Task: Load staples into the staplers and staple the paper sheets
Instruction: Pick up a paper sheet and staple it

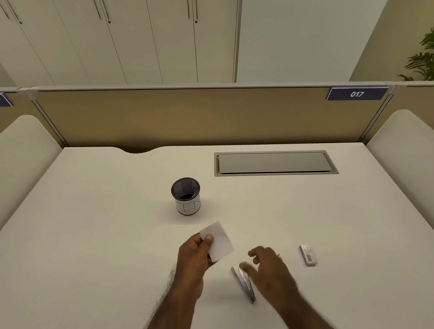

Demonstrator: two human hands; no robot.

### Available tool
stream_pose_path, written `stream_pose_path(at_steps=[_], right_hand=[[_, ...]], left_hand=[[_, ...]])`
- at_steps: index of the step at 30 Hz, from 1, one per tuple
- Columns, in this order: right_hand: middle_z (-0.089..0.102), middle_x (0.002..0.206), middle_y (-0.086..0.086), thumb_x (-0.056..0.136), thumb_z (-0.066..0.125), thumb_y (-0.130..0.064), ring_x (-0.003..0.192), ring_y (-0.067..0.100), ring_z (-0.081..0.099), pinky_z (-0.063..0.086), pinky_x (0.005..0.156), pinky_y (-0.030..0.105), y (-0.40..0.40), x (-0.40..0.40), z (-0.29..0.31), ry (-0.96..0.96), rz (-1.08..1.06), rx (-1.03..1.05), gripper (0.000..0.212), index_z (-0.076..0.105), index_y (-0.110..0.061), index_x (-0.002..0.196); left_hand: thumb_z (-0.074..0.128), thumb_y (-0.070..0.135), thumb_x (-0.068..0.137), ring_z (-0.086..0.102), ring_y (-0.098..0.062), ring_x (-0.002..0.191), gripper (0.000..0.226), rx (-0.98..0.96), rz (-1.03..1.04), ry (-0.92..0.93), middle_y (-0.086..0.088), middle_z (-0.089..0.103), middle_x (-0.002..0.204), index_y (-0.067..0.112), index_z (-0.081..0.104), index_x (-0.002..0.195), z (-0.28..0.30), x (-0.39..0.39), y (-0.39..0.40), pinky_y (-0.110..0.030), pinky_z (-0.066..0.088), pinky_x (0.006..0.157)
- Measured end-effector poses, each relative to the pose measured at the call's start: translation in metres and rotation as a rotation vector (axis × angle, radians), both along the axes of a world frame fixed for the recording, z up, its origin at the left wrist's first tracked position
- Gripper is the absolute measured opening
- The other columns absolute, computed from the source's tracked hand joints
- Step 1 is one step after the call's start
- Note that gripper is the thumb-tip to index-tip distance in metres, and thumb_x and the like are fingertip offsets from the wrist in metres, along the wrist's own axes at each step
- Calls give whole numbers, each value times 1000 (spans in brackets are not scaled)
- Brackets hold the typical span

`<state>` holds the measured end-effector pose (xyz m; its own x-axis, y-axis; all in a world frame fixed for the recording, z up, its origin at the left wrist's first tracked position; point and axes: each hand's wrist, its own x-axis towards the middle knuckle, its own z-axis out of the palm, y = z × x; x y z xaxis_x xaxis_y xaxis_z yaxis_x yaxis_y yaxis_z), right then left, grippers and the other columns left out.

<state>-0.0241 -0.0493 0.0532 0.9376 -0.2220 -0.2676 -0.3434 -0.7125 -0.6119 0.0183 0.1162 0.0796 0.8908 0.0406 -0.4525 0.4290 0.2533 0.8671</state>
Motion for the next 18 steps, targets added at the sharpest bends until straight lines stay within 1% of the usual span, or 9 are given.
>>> stream_pose_path(at_steps=[1,2,5,8,12,14,15,16,18], right_hand=[[52,117,-6,84,63,-46,108,13,54,43,85,27,4,-4,-12,31,65,-134,44,50,-26,122],[47,123,-4,83,62,-48,116,16,50,43,89,29,8,-8,-22,60,98,-190,57,41,-25,131],[44,127,-2,83,61,-52,117,18,51,48,88,31,19,-11,-46,65,88,-253,77,24,-23,144],[45,128,-2,84,59,-50,114,18,53,49,85,31,22,-11,-60,42,85,-294,76,22,-23,146],[50,126,-3,89,55,-40,116,18,51,47,92,30,19,-10,-71,-1,98,-281,60,30,-26,142],[52,125,-1,90,54,-36,117,18,52,44,94,29,15,-7,-73,-3,55,-214,52,37,-24,138],[54,122,-1,90,56,-32,116,18,54,44,93,28,13,-5,-70,-4,21,-129,49,42,-22,135],[57,117,-2,88,59,-26,110,16,57,44,89,25,10,-3,-66,-10,-11,-7,45,48,-19,131],[65,103,-8,85,65,-13,88,8,63,46,75,17,1,3,-48,-18,-47,282,34,59,-16,118]], left_hand=[[52,6,97,67,-23,89,18,16,-10,-11,-8,72,97,12,68,101,1,2,2,-34,57,74],[50,5,97,66,-22,89,20,31,-28,-20,-7,71,97,14,68,100,2,3,3,-32,56,73],[48,3,98,67,-19,88,24,58,-65,-43,-3,72,95,17,67,99,7,3,1,-30,57,74],[49,3,98,68,-18,88,25,62,-76,-57,-2,73,96,19,68,97,9,3,-2,-30,57,75],[54,2,95,69,-18,86,20,84,-55,-62,-2,74,95,12,70,102,8,4,-2,-30,58,71],[58,1,93,71,-22,85,17,85,-47,-56,-4,74,97,11,70,101,8,4,0,-31,59,66],[60,2,92,71,-22,83,16,86,-42,-53,-5,74,97,11,70,99,8,4,2,-29,58,63],[61,2,91,71,-23,82,15,89,-31,-52,-6,74,96,11,70,99,8,5,4,-27,58,61],[64,1,89,71,-24,83,14,84,2,-53,-6,75,95,10,71,98,8,6,7,-27,58,61]])
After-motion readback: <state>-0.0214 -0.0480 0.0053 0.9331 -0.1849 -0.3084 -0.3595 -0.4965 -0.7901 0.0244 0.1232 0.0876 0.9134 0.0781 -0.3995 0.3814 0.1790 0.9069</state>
